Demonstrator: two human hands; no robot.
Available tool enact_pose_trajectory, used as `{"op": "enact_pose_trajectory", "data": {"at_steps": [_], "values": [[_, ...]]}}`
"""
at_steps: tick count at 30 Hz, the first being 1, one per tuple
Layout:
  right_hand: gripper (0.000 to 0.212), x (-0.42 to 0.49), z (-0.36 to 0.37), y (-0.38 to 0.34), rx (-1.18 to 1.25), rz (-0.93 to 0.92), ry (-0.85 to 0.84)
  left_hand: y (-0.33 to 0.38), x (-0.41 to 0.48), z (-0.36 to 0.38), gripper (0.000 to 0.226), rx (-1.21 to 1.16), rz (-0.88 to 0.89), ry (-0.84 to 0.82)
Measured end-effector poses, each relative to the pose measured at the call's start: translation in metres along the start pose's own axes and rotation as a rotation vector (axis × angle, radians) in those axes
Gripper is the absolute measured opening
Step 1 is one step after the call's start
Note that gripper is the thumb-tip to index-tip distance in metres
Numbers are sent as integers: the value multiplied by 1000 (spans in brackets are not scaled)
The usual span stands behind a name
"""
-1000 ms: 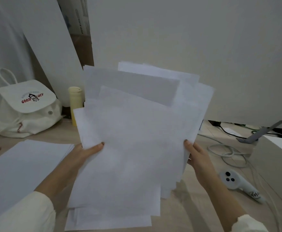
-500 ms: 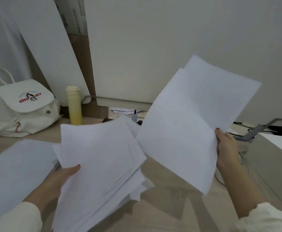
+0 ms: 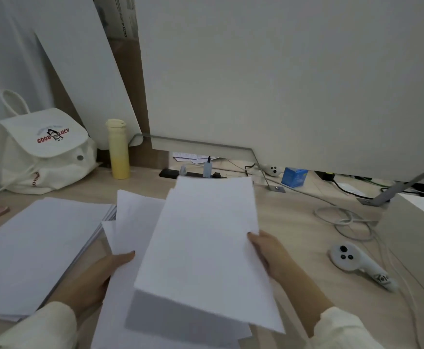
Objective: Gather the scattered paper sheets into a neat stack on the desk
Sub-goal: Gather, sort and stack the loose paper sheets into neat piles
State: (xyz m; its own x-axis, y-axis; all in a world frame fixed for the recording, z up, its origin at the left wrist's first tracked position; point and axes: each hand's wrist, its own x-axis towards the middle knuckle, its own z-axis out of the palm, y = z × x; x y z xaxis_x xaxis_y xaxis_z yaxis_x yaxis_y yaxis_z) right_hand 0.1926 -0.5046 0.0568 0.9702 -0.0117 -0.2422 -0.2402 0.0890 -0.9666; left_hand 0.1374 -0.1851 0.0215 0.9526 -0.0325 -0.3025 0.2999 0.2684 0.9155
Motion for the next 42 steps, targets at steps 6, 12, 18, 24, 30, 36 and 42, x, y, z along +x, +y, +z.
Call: {"op": "enact_pose_trajectory", "data": {"at_steps": [6,12,18,24,30,36,42], "values": [[19,7,47,40,-516,-78,-103,-7,-2,22,35,19,-72,-37],[70,28,25,32,-538,-55,93,5,5,20,41,167,8,163],[75,13,-13,-15,-252,-27,-218,43,-13,35,38,91,258,100],[64,-6,-19,-72,-43,-155,-350,86,-25,48,92,75,446,-12],[43,-35,-15,-115,21,-403,-348,112,-23,69,81,17,501,-59],[97,-39,-22,-108,-73,-454,-277,96,-14,84,53,13,440,-57],[71,-43,-23,-113,-162,-512,-222,97,-12,96,63,39,450,-52]]}}
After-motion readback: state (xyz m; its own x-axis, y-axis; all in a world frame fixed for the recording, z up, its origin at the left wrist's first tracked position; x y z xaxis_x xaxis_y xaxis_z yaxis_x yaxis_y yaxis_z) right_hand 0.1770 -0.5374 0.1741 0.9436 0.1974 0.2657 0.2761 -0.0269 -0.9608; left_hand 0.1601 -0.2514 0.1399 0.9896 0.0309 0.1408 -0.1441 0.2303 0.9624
